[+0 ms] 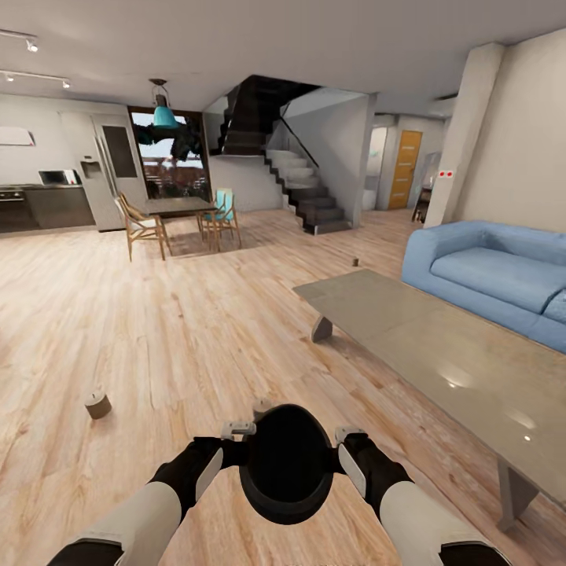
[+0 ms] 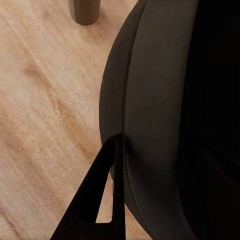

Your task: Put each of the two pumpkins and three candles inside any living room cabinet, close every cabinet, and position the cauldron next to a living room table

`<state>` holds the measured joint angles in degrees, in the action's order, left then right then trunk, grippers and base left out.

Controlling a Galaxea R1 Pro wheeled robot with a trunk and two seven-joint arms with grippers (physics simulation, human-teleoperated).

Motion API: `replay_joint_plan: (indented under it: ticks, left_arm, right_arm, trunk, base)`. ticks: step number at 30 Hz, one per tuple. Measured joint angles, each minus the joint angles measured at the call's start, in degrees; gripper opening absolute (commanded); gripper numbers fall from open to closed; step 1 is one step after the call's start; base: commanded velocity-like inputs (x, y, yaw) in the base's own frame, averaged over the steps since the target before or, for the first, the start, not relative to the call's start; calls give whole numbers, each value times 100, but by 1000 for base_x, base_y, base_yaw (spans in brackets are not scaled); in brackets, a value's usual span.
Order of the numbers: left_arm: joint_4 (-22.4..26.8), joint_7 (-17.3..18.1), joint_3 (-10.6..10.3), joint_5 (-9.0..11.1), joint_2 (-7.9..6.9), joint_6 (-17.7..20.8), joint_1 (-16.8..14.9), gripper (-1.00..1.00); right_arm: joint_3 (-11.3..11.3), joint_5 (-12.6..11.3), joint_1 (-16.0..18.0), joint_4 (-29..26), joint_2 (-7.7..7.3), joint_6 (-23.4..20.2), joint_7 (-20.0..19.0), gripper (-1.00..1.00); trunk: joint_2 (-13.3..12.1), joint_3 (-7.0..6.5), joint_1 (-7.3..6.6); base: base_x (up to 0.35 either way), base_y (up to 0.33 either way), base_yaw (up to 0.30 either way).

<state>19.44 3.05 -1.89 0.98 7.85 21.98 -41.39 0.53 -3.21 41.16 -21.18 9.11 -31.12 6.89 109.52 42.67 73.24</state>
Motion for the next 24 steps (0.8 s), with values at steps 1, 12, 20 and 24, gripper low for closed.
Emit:
replay_joint_plan:
  ticks: [1,12,20,24]
  left_arm:
    - [0,-1,-1,1,0,0,0,-100]
    - [0,-1,-2,2,0,0,0,-100]
    - [1,-2,-4,4,0,0,0,-100]
    - [1,-3,-5,5,0,0,0,-100]
  right_arm:
    - [0,0,0,1,0,1,0,-100]
    - [0,0,0,1,0,1,0,-100]
    - [0,0,0,0,0,1,0,-100]
    - [-1,0,0,1,0,2,-1,-100]
  trunk:
    - [0,6,0]
    - [0,76,0]
    - [0,127,0]
    - [0,152,0]
  base:
    - [0,0,-217]
    - [0,0,-217]
    - [0,0,-217]
    - [0,0,-217]
